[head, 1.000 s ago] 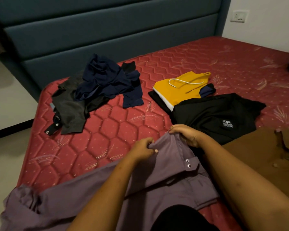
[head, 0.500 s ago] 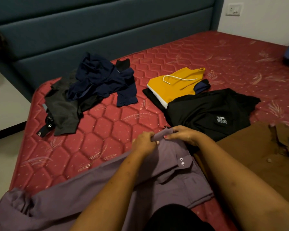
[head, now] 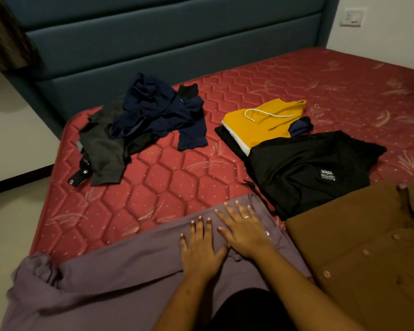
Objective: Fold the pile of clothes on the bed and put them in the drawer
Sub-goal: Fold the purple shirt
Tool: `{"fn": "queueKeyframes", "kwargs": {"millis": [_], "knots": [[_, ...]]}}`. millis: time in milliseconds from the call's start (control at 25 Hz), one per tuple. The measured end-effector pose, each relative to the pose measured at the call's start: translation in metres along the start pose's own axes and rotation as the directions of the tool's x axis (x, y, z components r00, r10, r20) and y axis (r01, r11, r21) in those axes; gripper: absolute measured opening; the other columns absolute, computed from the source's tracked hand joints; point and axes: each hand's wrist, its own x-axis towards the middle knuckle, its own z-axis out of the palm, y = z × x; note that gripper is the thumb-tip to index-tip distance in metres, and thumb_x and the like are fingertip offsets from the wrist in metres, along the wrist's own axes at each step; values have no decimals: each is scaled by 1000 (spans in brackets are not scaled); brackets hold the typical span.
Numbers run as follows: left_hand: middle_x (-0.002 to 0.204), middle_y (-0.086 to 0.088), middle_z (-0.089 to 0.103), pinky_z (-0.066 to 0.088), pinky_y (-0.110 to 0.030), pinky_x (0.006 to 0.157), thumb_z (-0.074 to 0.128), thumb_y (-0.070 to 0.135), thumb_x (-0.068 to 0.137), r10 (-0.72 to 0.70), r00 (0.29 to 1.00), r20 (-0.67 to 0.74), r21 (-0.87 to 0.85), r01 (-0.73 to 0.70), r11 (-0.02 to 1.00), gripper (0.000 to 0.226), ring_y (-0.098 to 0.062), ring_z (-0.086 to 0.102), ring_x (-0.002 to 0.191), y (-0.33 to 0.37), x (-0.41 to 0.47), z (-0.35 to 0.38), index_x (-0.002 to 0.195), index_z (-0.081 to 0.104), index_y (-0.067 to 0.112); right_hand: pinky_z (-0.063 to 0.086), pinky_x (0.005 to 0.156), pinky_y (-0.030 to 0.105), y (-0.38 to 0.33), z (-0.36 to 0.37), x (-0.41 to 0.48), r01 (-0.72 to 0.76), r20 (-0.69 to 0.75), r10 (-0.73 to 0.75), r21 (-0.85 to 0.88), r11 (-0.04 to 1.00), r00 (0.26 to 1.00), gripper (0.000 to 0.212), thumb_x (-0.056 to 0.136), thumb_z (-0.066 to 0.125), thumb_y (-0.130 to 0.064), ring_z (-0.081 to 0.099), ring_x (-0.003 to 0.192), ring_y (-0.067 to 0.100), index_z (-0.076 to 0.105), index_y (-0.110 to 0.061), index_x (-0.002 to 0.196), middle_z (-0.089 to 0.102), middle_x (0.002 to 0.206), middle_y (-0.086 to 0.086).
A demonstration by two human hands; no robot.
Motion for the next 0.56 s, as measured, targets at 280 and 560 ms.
{"fn": "queueKeyframes", "kwargs": {"millis": [280,560], "knots": [[161,7,-11,-6,-51,116,-1,95,57,-75,989,125,45,70,997,107,-15,-11,148,-100,-51,-28,150,-6,43,18,113,58,-28,-18,1,-400,-174,384,-68,914,907,85,78,71,-48,26,140,39,37,-10,147,36,149,21],[161,7,4,8,-51,116,53,52,89,-204,973,109,107,192,976,79,-17,5,148,-254,-166,-89,151,6,41,17,111,62,-186,-20,12,-105,-227,86,-74,992,970,78,79,71,-33,14,143,45,38,-15,147,18,159,10]]}}
